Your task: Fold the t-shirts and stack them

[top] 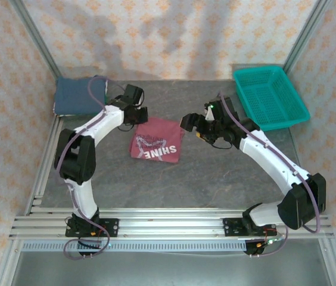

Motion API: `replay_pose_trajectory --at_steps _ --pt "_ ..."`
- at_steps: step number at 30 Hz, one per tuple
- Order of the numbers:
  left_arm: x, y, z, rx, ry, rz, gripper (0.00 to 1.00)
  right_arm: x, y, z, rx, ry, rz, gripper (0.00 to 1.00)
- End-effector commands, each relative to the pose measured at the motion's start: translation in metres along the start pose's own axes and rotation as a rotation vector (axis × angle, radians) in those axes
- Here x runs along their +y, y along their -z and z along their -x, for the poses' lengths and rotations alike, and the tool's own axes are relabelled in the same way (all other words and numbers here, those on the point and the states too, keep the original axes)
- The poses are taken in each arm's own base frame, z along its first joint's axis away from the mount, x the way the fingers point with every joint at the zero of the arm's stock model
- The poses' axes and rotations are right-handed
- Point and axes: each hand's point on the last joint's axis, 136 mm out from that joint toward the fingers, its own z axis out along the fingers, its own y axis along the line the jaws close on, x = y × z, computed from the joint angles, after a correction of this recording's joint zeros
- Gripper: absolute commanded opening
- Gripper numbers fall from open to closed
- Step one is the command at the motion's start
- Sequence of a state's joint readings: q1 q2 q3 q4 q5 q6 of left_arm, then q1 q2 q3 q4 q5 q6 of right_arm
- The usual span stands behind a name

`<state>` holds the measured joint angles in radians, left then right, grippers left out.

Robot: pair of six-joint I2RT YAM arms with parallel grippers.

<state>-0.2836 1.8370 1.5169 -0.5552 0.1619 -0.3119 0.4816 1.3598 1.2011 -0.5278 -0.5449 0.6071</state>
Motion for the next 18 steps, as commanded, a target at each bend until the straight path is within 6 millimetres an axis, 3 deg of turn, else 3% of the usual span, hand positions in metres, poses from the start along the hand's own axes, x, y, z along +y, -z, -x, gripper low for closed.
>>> replay_pose_trajectory --at_steps 1,12,18 --pt "0.011 0.027 0.017 -0.041 -0.065 0.041 0.0 0.007 0.005 0.006 -0.044 0.015 0.024 0.95" --pt "0.028 0.083 0.063 -0.149 -0.083 0.03 0.0 0.024 0.013 0.017 -0.091 0.028 0.083 0.99" --pt "0.035 0.115 0.09 -0.208 -0.11 0.019 0.0 0.026 0.004 0.022 -0.076 0.018 0.081 0.99"
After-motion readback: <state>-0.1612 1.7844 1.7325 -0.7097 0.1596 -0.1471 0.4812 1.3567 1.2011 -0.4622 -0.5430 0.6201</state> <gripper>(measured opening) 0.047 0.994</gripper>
